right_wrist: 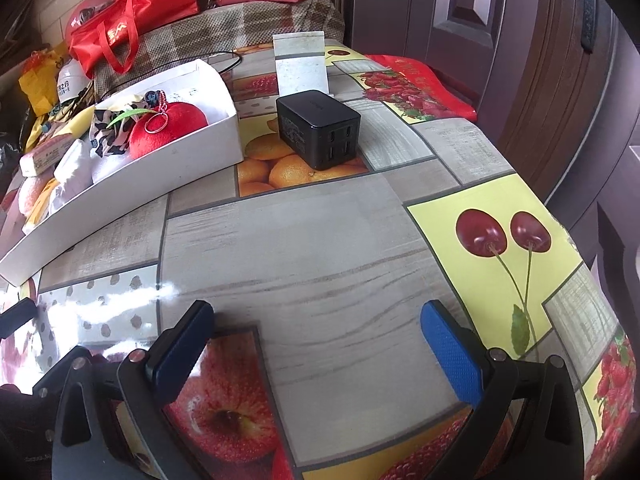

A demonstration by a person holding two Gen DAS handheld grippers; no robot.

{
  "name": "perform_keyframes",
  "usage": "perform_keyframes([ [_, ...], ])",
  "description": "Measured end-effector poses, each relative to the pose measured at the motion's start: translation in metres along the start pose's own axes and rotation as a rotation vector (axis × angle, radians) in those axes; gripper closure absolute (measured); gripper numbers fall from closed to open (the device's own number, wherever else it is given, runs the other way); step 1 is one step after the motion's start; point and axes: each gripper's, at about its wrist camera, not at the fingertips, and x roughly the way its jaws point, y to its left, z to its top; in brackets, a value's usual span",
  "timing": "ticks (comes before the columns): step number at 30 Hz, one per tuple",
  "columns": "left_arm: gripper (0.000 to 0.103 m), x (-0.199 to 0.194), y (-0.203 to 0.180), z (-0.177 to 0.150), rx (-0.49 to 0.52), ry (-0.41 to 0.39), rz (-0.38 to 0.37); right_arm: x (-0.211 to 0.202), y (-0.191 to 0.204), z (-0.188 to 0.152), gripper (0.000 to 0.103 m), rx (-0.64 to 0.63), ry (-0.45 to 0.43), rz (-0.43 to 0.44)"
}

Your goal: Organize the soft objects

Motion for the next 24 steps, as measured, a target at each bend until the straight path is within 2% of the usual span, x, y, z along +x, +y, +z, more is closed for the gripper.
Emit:
perform_keyframes([
  [7, 0.0, -0.006, -0.023, -0.008, 0.071, 0.003, -0.064, -0.011, -0.027, -0.011, 0.0, 0.125, -0.01, -0.024],
  [12, 0.0, -0.006, -0.023, -0.007, 0.066, 0.005, -0.07, -0.009, -0.02, -0.01, 0.0, 0.103, -0.003, -0.055],
  [15, 0.0, -0.006, -0.024, -0.007, 0.061, 0.002, -0.069, -0.016, -0.022, -0.007, 0.0, 0.141, -0.044, 0.053],
  [18, 0.0, -0.006, -0.028, -0.008, 0.076, 0.006, -0.078, -0.017, -0.024, -0.008, 0.0, 0.158, -0.044, 0.051],
  [20, 0.0, -0.01, -0.042, -0.013, 0.149, 0.012, -0.141, -0.016, -0.023, -0.01, 0.0, 0.15, -0.029, 0.002],
  [22, 0.0, -0.018, -0.066, -0.024, 0.268, 0.021, -0.219, -0.017, -0.027, -0.012, 0.0, 0.153, -0.014, -0.039],
  [24, 0.001, -0.026, -0.089, -0.035, 0.38, 0.018, -0.267, -0.02, -0.032, -0.016, 0.0, 0.16, -0.012, -0.048],
])
